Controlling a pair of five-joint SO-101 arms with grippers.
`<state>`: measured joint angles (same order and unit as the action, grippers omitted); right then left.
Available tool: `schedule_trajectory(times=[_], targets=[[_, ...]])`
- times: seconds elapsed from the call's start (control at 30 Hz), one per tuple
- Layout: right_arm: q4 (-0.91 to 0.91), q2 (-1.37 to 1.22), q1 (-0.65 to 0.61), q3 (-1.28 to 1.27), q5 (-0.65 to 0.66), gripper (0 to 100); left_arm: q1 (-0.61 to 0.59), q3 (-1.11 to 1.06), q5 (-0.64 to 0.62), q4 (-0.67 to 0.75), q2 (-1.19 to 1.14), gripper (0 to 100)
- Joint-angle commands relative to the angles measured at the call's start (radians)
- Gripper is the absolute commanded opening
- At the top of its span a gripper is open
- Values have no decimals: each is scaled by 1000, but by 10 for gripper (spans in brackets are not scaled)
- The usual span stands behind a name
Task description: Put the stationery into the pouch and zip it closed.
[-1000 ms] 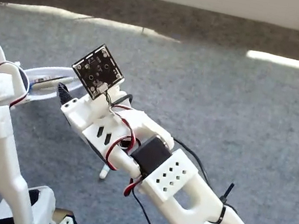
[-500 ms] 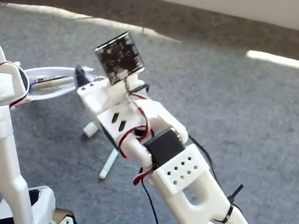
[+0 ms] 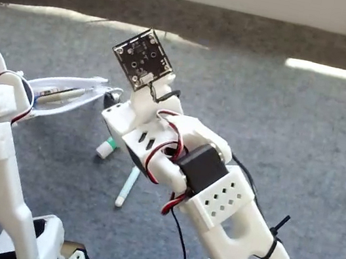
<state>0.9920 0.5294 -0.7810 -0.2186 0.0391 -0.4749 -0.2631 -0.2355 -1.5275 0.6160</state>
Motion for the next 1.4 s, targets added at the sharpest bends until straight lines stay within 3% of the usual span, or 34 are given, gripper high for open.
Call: schedule_trajectory(times=[0.0, 0.4, 0.53, 1.0, 1.37], targets=[[62, 24, 51, 61, 9, 191, 18, 4, -14, 21, 13, 6], [298, 22, 125, 56, -5, 191, 18, 2, -14, 21, 7, 6], [300, 10, 125, 44, -123, 191, 18, 2, -14, 21, 7, 6], [-104, 8, 127, -314, -170, 191, 18, 2, -12, 21, 7, 6], [-163, -42, 168, -351, -172, 191, 18, 2, -12, 21, 7, 6]])
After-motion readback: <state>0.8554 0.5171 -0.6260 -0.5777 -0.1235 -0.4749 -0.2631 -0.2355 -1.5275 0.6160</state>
